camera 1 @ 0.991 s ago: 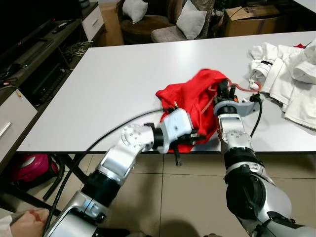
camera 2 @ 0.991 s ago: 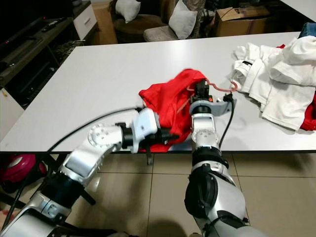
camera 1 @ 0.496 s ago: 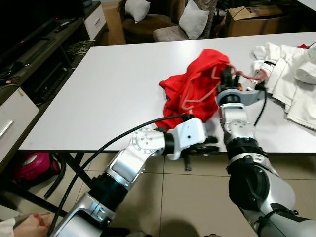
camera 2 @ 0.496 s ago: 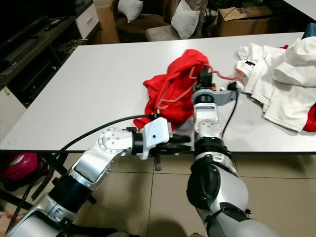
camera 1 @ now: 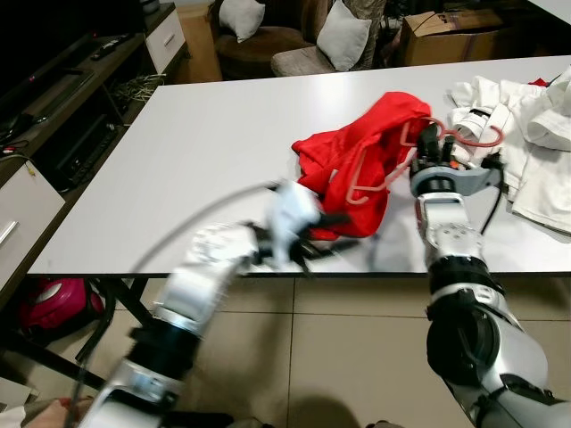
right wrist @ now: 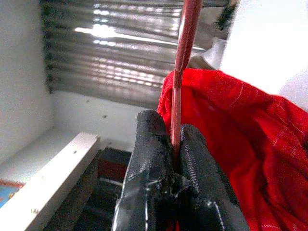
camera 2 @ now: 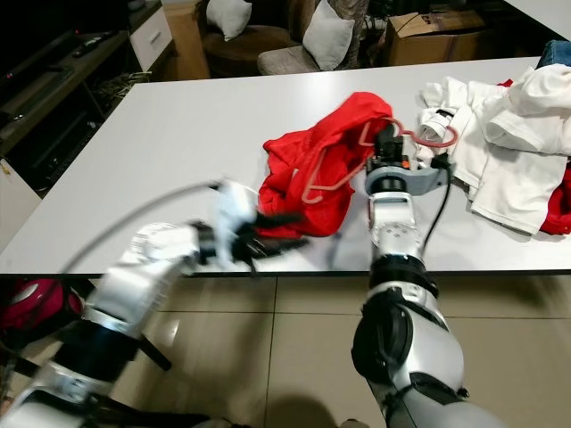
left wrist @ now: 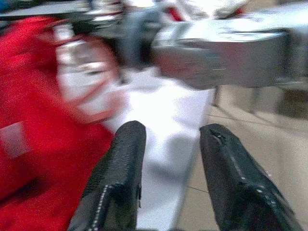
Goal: Hang hanger
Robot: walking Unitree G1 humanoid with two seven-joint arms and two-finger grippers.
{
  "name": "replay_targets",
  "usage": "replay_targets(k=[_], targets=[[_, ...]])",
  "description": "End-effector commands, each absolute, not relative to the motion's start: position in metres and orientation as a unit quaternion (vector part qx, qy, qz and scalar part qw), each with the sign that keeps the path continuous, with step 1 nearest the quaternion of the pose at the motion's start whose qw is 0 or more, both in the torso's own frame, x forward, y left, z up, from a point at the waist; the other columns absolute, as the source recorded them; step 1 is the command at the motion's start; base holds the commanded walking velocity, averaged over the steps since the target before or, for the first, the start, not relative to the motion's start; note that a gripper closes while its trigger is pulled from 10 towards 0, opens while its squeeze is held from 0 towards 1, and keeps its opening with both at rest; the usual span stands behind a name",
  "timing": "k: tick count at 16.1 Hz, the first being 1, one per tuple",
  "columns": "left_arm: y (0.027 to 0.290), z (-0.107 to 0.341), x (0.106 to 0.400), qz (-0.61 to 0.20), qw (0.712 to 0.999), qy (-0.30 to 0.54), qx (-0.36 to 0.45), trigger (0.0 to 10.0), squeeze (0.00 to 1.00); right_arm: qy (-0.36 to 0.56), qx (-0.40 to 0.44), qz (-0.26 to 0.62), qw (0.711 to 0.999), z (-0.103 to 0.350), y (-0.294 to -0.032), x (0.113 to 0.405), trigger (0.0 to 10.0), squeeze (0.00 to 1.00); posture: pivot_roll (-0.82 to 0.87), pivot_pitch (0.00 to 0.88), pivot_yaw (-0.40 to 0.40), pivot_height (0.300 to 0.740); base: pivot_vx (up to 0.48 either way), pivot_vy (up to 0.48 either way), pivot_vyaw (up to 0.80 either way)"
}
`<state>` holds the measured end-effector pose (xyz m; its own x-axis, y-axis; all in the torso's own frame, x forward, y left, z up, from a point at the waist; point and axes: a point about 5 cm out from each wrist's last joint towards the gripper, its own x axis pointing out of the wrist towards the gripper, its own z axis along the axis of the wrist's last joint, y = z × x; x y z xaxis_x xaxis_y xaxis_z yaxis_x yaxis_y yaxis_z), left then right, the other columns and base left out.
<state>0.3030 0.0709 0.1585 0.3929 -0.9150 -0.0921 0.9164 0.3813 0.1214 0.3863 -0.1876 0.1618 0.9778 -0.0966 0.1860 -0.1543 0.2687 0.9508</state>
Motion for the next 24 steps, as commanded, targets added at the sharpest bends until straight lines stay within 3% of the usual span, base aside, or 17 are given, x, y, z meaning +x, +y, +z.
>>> replay_targets(k=[1,2,3,4,5,8,13,24], targets=[[0.089,0.153,0.311,-0.506,0.859,0.017,0.081,10.0,1.00,-0.107,0.576,0.060,0.808,0.172,-0.180,0.387,10.0,0.00,-0.12,0.000,0.113,0.740,0.000,0.000,0.00],[0.103,0.149,0.319,-0.450,0.890,0.021,0.076,10.0,1.00,-0.099,0.553,0.085,0.823,0.171,-0.177,0.383,10.0,0.00,-0.12,0.000,0.109,0.740,0.000,0.000,0.00],[0.108,0.148,0.321,-0.430,0.900,0.021,0.074,10.0,1.00,-0.098,0.542,0.094,0.829,0.171,-0.176,0.380,10.0,0.00,-0.12,0.000,0.108,0.740,0.000,0.000,0.00],[0.122,0.145,0.324,-0.375,0.925,0.025,0.060,10.0,0.20,-0.099,0.507,0.123,0.847,0.170,-0.174,0.371,10.0,0.00,-0.13,0.000,0.109,0.740,0.000,0.000,0.00],[0.135,0.142,0.323,-0.336,0.940,0.026,0.056,10.0,0.00,-0.102,0.485,0.146,0.856,0.170,-0.173,0.361,10.0,0.00,-0.14,0.000,0.111,0.740,0.000,0.000,0.00],[0.165,0.136,0.304,-0.278,0.959,0.028,0.036,10.0,0.00,-0.101,0.427,0.186,0.879,0.171,-0.177,0.326,10.0,0.00,-0.15,0.000,0.107,0.740,0.000,0.000,0.68],[0.174,0.124,0.285,-0.208,0.977,0.037,0.025,10.0,0.00,-0.058,0.358,0.221,0.905,0.169,-0.170,0.281,10.0,0.00,-0.14,0.000,0.074,0.740,0.000,-0.312,0.80],[0.165,0.123,0.274,-0.211,0.976,0.043,0.030,10.0,0.00,-0.046,0.334,0.231,0.913,0.174,-0.170,0.262,10.0,0.00,-0.13,0.000,0.063,0.740,0.000,-0.480,0.80]])
